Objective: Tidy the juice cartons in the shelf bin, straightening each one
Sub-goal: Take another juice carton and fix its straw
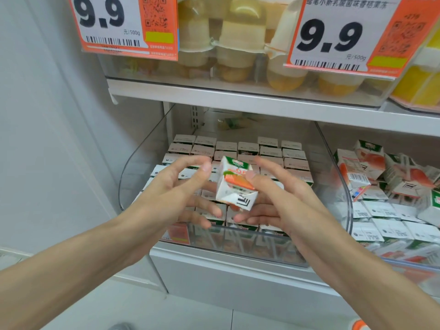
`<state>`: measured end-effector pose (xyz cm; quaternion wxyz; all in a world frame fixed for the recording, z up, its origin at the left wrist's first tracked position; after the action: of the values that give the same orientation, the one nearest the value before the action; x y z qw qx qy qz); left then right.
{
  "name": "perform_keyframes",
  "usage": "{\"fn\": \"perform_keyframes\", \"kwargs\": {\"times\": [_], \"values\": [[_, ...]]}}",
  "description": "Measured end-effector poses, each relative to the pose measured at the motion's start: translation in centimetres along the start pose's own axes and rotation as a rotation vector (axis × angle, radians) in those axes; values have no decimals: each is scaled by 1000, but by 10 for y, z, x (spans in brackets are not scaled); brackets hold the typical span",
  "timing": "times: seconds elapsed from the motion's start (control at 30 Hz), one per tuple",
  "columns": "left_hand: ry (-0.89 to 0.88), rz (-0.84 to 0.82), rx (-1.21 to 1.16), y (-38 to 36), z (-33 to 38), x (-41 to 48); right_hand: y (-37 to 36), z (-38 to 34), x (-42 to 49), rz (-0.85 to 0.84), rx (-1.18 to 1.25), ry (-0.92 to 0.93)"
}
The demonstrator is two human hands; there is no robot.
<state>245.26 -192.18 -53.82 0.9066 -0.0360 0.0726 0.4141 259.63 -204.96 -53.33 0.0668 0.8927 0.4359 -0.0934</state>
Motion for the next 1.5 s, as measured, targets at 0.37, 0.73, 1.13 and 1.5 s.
{"fn": "perform_keyframes", "kwargs": {"times": [0.37,0.73,1.13,1.5], "values": [[-300,-130,249,2,-1,1,5,-2,4,-11,135,-7],[-407,22,315,10,-6,8,5,12,8,-34,-213,275],[-487,-51,341,8,-1,8,8,8,6,-5,-229,427],[-418,-13,259,7,-2,5,4,9,6,15,-172,276]]}}
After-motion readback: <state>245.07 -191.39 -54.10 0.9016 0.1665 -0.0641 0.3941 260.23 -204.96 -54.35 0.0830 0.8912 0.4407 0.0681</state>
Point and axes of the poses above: each hand's wrist, its own x-axis towards the middle knuckle, its own y-axis out of the back of the hand, z = x × y, the point moved 2 cm from there along x, towards the middle knuckle, and after that the axes turned 6 degrees about z, right-handed, at the moved point
